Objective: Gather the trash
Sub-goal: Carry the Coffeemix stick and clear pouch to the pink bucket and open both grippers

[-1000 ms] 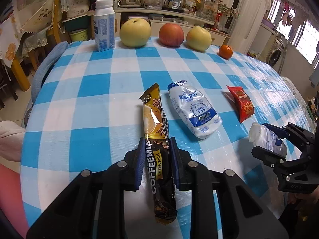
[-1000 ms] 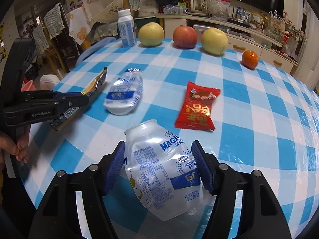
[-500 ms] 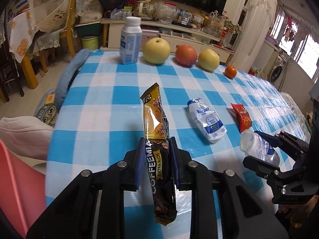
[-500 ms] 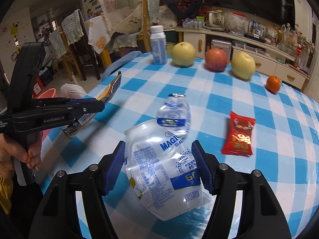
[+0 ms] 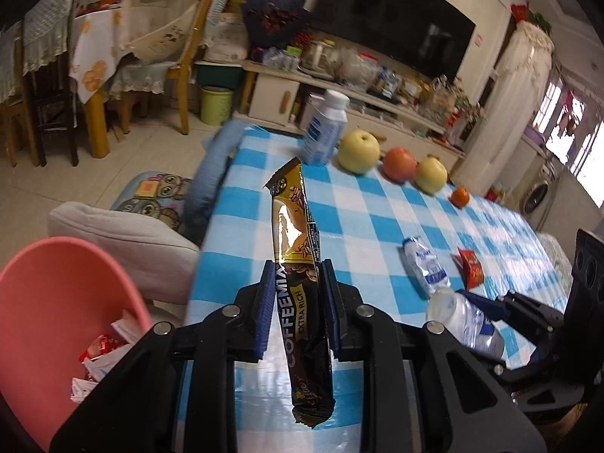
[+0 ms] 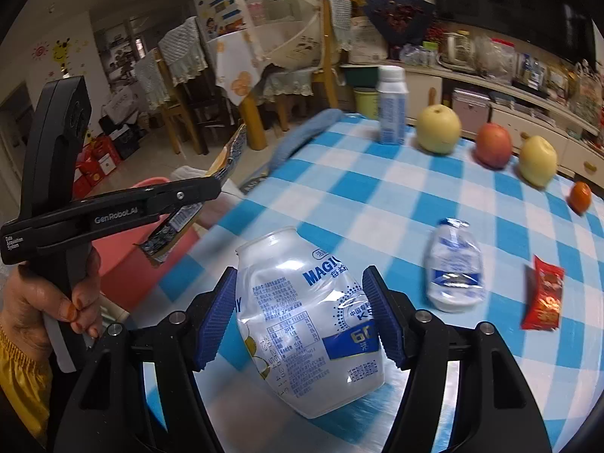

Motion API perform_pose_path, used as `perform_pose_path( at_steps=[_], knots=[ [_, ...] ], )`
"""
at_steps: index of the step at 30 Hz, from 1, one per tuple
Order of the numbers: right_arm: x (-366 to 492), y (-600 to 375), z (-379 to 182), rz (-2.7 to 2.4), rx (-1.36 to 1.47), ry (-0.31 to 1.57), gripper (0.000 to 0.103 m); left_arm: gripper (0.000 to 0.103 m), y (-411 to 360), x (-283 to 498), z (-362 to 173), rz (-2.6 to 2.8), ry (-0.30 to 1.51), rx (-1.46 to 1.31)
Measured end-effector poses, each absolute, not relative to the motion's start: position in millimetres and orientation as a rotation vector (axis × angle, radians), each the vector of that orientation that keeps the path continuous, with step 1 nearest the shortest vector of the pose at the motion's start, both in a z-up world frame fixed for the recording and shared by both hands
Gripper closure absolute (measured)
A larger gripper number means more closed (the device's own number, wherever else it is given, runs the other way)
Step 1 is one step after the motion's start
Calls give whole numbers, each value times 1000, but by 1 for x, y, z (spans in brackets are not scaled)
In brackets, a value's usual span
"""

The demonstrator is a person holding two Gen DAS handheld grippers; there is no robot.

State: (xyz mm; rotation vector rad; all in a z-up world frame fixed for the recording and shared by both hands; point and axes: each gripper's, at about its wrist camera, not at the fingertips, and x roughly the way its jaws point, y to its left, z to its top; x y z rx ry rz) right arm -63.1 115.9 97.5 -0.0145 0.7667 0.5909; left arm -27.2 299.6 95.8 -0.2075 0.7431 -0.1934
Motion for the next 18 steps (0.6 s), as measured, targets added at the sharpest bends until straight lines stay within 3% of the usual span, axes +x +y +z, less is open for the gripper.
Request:
perform_pose_path(
  at_steps=[18],
  knots=[
    [-67, 291, 130, 851, 14, 738, 35, 77, 458, -68, 87, 172, 699, -538]
  ],
)
